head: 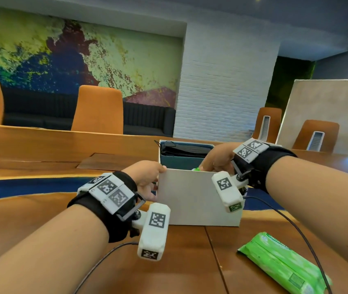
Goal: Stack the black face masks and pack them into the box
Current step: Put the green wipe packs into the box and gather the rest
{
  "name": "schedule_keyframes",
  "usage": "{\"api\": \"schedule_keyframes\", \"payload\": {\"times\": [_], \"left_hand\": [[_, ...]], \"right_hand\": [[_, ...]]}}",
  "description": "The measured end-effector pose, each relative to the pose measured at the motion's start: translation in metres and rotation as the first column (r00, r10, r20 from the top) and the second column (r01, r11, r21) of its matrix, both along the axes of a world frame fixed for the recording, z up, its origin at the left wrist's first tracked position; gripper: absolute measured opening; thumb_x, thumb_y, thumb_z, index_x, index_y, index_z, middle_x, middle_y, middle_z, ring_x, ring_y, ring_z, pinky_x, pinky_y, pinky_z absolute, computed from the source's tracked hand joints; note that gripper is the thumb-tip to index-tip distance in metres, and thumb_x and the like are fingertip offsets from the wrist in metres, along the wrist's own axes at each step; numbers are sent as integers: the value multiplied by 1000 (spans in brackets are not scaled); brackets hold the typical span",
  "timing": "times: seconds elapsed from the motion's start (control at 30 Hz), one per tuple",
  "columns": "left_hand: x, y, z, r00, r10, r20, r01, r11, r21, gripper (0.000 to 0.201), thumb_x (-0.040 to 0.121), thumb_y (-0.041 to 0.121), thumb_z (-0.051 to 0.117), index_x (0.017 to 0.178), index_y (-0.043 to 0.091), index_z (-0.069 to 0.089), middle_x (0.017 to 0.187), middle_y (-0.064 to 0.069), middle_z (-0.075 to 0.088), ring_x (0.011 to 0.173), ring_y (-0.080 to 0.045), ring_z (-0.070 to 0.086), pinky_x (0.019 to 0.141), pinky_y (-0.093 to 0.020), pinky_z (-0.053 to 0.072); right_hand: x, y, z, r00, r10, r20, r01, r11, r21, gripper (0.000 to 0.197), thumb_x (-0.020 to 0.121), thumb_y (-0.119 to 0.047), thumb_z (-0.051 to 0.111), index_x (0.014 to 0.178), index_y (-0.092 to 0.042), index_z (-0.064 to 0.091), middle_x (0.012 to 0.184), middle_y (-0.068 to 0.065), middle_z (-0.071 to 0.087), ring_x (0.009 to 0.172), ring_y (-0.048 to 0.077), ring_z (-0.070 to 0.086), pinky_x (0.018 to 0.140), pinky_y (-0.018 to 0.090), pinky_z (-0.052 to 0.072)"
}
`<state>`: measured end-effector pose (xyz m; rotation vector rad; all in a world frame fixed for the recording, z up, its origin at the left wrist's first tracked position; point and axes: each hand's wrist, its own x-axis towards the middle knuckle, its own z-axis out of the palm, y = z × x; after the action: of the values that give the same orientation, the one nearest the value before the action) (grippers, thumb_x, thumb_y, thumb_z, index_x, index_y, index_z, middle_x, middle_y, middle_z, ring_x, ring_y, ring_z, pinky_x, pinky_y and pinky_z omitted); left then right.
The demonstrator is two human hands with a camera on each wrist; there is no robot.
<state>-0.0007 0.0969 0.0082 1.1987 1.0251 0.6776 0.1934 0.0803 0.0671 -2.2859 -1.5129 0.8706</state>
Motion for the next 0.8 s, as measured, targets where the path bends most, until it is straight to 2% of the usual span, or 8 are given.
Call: {"api": "schedule_keyframes", "payload": {"times": [0.13,0.2,0.33,0.47,0.53,0.6,0.7,0.8], "left_hand": [[-2,-1,0,1000,-13,25,13,1000,-13,27,101,18,41,127,11,39,128,-19,50,117,-33,50,77,-47,49],[-3,-2,0,999,-15,39,16,1000,-21,28,101,18,42,128,12,36,128,-19,49,116,-33,50,75,-48,48],[-3,-1,-2,999,-10,47,10,1000,-12,39,100,19,43,136,9,33,131,-19,48,122,-33,47,94,-52,41],[-2,-5,-2,997,67,31,-68,997,30,45,97,17,49,140,11,35,133,-16,49,124,-30,46,105,-47,40],[-1,-10,0,989,146,-27,-141,982,125,45,95,21,54,136,12,37,126,-12,48,116,-26,47,96,-39,44],[0,-18,3,981,184,-64,-167,965,203,38,93,29,56,125,13,40,103,-8,49,90,-19,48,75,-29,44],[10,-35,11,992,53,-119,-25,975,219,23,94,33,53,102,12,47,70,-1,41,59,-11,37,52,-20,33],[34,-54,11,964,-97,-247,156,959,236,24,95,35,52,96,11,53,71,-2,46,59,-12,43,52,-20,38]], "right_hand": [[-2,-2,1,996,57,-66,-66,987,-143,37,94,-7,47,128,1,57,127,20,59,104,33,54,95,42,43],[-2,-4,1,982,24,-186,-53,988,-147,37,96,-4,39,128,0,56,119,19,62,99,32,58,89,41,46],[6,-7,0,932,-55,-359,61,998,5,26,96,-9,48,119,-1,59,95,12,67,81,24,63,79,37,51],[17,-21,3,889,32,-457,99,960,261,27,98,-12,46,120,-1,58,106,13,67,91,21,65,85,31,51],[25,-37,6,865,92,-494,123,914,386,26,99,-13,45,117,-2,60,107,13,67,93,21,65,88,30,51],[35,-57,8,840,112,-530,166,877,450,24,98,-15,47,112,-3,62,102,12,67,92,21,65,87,30,52],[56,-90,7,829,74,-555,224,865,449,21,97,-19,49,105,-6,63,97,10,67,89,20,65,80,29,54],[79,-123,-4,833,-40,-552,294,877,380,21,96,-23,51,100,-6,63,92,10,65,87,21,63,75,30,52]]}}
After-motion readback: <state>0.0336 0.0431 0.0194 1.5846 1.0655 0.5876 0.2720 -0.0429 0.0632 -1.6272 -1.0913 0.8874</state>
